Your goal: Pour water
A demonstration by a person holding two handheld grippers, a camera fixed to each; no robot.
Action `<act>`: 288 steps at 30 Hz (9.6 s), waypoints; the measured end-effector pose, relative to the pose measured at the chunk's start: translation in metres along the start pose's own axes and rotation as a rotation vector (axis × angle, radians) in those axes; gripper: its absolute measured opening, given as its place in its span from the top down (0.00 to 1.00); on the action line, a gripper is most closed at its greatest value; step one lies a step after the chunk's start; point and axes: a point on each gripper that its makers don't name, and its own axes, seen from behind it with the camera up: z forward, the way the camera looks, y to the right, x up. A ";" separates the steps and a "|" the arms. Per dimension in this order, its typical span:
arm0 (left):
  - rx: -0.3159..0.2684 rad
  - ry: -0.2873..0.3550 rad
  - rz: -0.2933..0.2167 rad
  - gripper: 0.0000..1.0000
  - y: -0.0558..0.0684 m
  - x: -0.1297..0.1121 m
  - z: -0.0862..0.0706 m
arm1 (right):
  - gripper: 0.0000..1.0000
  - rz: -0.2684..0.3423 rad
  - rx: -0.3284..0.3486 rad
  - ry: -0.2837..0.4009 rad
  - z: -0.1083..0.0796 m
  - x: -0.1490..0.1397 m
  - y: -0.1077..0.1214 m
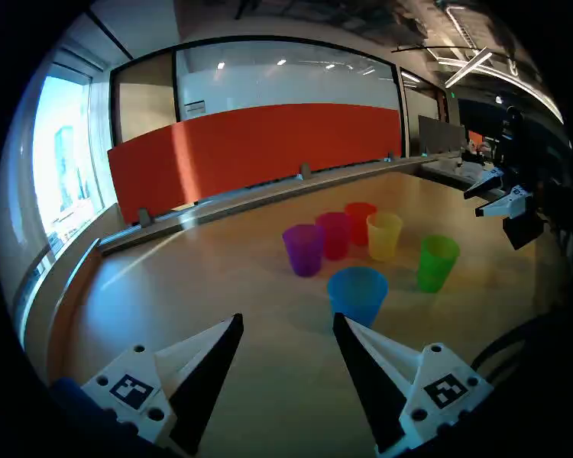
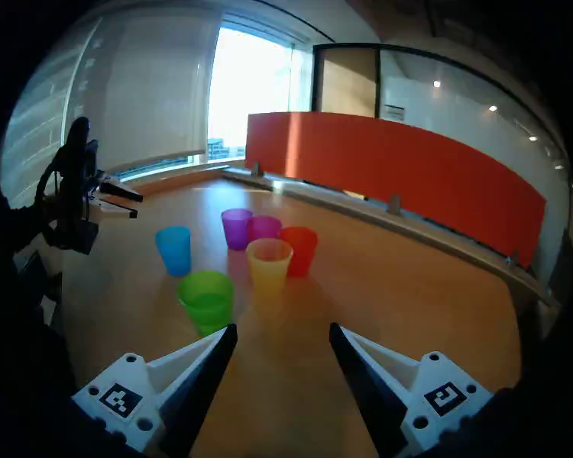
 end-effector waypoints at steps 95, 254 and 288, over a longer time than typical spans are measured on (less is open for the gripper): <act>0.418 0.390 -0.231 0.13 -0.071 0.025 0.018 | 0.03 0.192 -0.632 0.481 -0.019 0.103 0.084; 0.418 0.380 -0.208 0.13 -0.071 0.010 0.022 | 0.00 0.212 -0.641 0.406 0.018 0.013 0.098; 0.418 0.380 -0.209 0.13 -0.071 0.011 0.022 | 0.00 0.212 -0.641 0.406 0.018 0.014 0.098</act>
